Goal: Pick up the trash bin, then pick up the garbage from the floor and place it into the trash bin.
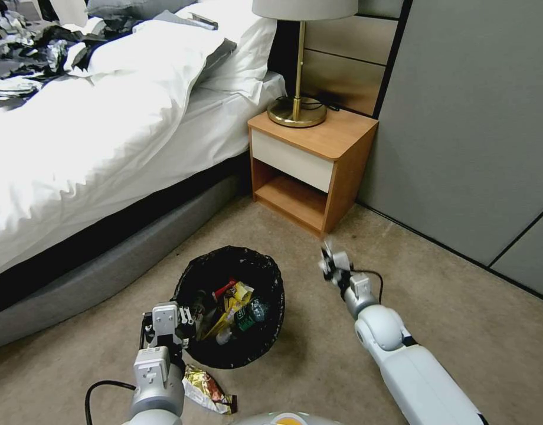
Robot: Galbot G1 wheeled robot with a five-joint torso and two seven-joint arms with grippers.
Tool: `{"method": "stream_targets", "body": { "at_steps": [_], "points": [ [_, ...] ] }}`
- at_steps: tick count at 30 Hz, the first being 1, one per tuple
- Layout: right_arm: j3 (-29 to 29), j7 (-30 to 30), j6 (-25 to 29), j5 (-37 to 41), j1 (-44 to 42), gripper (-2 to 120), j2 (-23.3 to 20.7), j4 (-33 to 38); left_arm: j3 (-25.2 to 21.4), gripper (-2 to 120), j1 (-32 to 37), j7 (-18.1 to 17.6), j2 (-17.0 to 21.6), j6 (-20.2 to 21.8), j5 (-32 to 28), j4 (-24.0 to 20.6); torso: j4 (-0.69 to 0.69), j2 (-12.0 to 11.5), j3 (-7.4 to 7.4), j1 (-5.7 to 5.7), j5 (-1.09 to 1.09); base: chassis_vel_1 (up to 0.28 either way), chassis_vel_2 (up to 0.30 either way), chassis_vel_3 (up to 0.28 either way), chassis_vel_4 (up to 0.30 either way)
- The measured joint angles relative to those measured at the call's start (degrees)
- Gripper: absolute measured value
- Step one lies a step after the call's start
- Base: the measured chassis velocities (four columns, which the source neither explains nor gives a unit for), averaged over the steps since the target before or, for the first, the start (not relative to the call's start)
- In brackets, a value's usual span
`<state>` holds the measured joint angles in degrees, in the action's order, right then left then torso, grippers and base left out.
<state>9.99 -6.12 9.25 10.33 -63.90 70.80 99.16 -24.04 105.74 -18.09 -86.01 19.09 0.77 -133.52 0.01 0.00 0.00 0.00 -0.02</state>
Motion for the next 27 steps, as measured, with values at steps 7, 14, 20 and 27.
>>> {"method": "stream_targets", "body": {
  "at_steps": [7,14,20,27],
  "points": [
    [-0.58,-6.98,5.56,0.98,-1.78,0,-0.94,9.39,0.2,0,-0.06,0.05,-0.03,0.03,0.02,0.11,-0.01,0.0,0.0,0.0,0.01,0.0,0.0,0.0,0.0],
    [-8.13,-17.74,10.05,0.23,-8.56,0,-5.59,17.99,0.66,0,-0.23,0.22,-0.4,0.09,0.57,0.13,-0.02,0.01,0.0,0.0,0.02,0.0,0.0,0.0,0.0],
    [-13.87,-17.74,11.9,-3.49,-9.6,0,-4.85,12.11,1.08,0,-0.08,0.29,-0.81,0.09,1.09,0.04,-0.01,0.0,0.01,0.0,0.02,0.0,0.0,0.0,0.0],
    [-16.67,-16.41,12.03,-4.43,-8.26,0,-2.05,5.98,1.11,0,0.37,0.3,-0.81,0.08,1.16,-0.31,-0.01,0.0,0.0,0.0,0.02,0.0,0.0,0.0,0.0]
  ]
}}
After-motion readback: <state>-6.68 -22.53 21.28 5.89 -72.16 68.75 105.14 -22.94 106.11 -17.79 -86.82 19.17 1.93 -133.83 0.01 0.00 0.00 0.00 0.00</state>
